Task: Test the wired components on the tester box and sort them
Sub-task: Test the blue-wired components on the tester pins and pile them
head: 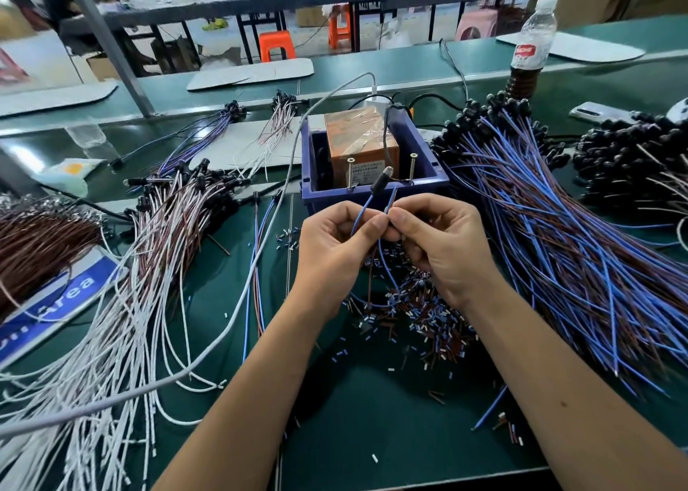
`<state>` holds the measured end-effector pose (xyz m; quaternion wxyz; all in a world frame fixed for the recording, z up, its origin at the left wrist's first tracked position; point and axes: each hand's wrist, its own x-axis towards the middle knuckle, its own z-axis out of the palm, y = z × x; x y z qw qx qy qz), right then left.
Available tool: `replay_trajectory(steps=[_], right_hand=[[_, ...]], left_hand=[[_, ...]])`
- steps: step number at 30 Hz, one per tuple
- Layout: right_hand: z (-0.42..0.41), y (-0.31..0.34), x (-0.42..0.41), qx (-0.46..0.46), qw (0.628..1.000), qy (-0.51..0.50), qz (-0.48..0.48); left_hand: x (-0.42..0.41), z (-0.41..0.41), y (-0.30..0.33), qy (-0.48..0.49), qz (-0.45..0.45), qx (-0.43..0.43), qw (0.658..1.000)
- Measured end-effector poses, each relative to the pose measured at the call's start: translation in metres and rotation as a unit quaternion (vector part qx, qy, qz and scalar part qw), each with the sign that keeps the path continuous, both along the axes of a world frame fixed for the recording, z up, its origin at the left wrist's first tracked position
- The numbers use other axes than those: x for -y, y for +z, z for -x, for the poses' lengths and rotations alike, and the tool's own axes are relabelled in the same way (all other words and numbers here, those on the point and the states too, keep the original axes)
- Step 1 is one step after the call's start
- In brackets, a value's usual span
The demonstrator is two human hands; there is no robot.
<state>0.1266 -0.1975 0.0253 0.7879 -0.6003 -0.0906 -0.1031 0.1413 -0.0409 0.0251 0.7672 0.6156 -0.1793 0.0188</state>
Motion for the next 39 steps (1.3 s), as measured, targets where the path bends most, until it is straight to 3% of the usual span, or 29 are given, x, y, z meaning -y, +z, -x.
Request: replay_trajectory(steps=[7,13,23,39], right_hand=[[-0.0002,-0.0002,0.0034,0.001,1.000,0.014,0.023],[-0.0018,0.0032,0.0043,0.020,1.000,-0.009,0.017],[-0.0059,-0.0014,0.0073,0.072,0.984,-0.156,0.044],[-0.0062,-0.0034,0.0061,0.060,0.979,-0.184,0.066]], left_hand=[[0.0006,0.0005,-0.0004,0.016,-0.033,0.024,0.999],[0.0004,0.0049,-0.0013,0.144,-0.084,0.103,0.981],[-0.0009,-0.0010,-0.0017,0.284,0.060,0.063,0.955],[0.0024,-0.0019,-0.0029,0.280,0.032,0.048,0.958]])
